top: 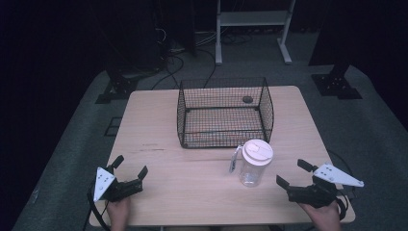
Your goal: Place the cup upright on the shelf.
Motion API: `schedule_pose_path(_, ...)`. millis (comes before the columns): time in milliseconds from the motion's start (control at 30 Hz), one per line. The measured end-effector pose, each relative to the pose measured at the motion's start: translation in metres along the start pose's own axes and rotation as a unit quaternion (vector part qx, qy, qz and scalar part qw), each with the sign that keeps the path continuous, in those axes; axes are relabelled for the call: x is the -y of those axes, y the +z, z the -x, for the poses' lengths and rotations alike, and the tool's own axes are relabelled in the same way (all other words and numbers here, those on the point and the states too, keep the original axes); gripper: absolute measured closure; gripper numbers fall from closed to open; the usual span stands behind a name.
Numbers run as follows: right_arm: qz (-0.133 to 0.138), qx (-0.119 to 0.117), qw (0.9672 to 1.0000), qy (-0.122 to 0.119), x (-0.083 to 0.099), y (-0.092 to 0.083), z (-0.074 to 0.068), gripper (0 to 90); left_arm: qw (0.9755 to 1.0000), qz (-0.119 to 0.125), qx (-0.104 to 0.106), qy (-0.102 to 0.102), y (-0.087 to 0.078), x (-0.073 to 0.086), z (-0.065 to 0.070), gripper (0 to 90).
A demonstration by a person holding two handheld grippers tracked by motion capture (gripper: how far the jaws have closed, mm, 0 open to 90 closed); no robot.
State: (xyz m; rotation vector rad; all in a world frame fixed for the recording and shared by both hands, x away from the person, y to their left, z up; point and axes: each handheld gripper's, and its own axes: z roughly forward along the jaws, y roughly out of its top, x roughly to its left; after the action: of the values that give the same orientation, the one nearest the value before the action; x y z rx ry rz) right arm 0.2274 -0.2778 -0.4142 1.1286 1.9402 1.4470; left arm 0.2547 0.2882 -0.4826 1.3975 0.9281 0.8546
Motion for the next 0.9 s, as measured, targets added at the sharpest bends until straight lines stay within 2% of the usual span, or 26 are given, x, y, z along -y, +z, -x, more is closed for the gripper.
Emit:
schedule_pose_path(67, -0.001, -0.008, 0.9999, -0.007, -0.004, 0.003, -0.007, 2.1, 1.0000, 0.000, 0.000, 0.000, 0.000, 0.000, 0.000, 0.9)
schedule_pose_path(300, -0.006, -0.015, 0.9997, -0.020, -0.017, 0.017, -0.024, 2.1, 1.0000, 0.000, 0.000, 0.000, 0.000, 0.000, 0.000, 0.9)
schedule_pose_path(433, -0.001, -0.019, 0.9996, -0.020, -0.021, 0.023, -0.028, 2.1, 1.0000, 0.000, 0.000, -0.001, 0.000, 0.000, -0.001, 0.9)
schedule_pose_path(700, 0.000, -0.006, 0.9994, -0.034, -0.033, 0.045, -0.039, 1.4, 1.0000, 0.002, 0.001, 0.001, 0.000, 0.000, 0.000, 0.9)
schedule_pose_path(900, -0.004, -0.015, 0.9993, -0.033, -0.034, 0.057, -0.040, 0.8, 1.0000, 0.002, 0.000, 0.001, -0.001, 0.000, 0.000, 0.9)
